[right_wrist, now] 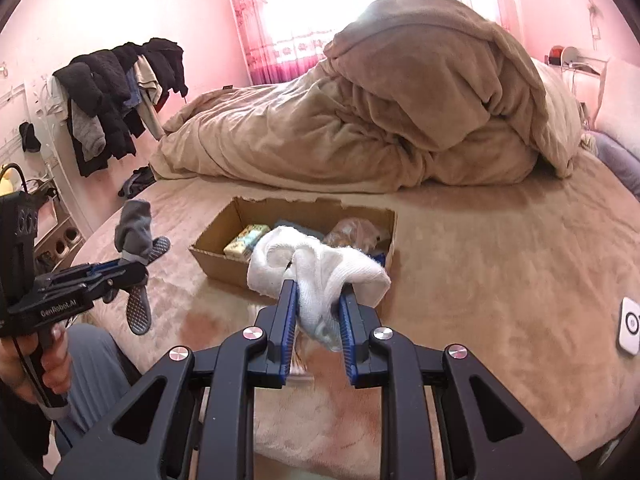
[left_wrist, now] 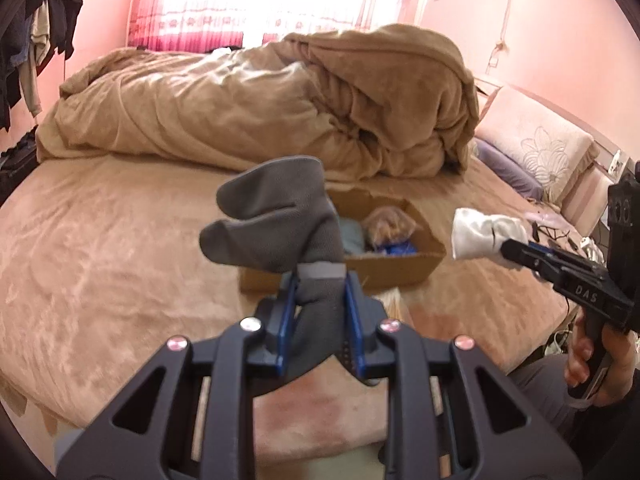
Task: Organize objects
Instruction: 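Lower the grey and white socks into the box and open both grippers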
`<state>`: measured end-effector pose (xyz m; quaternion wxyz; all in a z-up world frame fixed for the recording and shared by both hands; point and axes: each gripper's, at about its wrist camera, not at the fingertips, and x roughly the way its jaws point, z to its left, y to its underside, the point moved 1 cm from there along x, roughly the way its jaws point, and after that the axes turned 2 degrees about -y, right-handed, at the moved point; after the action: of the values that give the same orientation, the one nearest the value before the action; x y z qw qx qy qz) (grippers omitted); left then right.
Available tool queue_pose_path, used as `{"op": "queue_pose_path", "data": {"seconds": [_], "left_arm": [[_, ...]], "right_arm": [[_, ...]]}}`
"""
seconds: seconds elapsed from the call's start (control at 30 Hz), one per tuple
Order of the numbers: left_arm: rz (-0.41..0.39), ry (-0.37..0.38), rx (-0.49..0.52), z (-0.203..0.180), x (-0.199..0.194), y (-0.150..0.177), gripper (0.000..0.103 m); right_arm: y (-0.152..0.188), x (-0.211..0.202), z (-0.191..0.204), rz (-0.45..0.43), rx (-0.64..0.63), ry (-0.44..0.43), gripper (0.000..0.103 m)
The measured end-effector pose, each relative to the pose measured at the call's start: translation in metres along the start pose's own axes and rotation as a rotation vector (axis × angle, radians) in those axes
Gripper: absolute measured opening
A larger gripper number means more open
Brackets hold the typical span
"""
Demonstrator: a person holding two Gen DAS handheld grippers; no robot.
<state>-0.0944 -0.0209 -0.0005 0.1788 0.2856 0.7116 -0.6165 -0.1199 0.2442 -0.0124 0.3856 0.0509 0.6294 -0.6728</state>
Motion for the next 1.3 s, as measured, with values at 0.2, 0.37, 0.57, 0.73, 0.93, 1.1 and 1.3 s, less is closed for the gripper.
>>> {"op": "queue_pose_path", "data": {"seconds": [0.2,0.37,0.57,0.73,0.93,1.1,1.3], "left_arm": [[-0.042,0.01,0.043,0.0,0.0,-0.029,0.024],[-0.075,0.011,0.049,0.004,0.011,-0.05,0.024],[-0.077,0.032,0.046,0.009,0.045,-0.062,0.024],[-0.039,0.037,0.06,0.011,0.083,-0.066,0.024],[0.028,0.031,0.083,0.018,0.12,-0.065,0.025],[0.107,0.042,0.076,0.031,0.146,-0.06,0.025],[0.228,0.07,0.064,0.036,0.179,-0.048,0.03]], "right_arm": [[-0.02,-0.005,0.004,-0.037,-0.013,-0.005,0.021],[-0.038,-0.001,0.005,-0.057,-0.028,-0.006,0.021],[-0.044,0.025,-0.002,-0.023,-0.018,-0.034,0.021],[-0.04,0.052,-0.01,0.031,-0.016,-0.026,0.021],[-0.028,0.084,-0.017,0.101,-0.023,-0.004,0.021],[-0.019,0.104,-0.019,0.155,-0.039,-0.016,0.022],[-0.016,0.123,-0.02,0.223,-0.067,-0.021,0.023]]}}
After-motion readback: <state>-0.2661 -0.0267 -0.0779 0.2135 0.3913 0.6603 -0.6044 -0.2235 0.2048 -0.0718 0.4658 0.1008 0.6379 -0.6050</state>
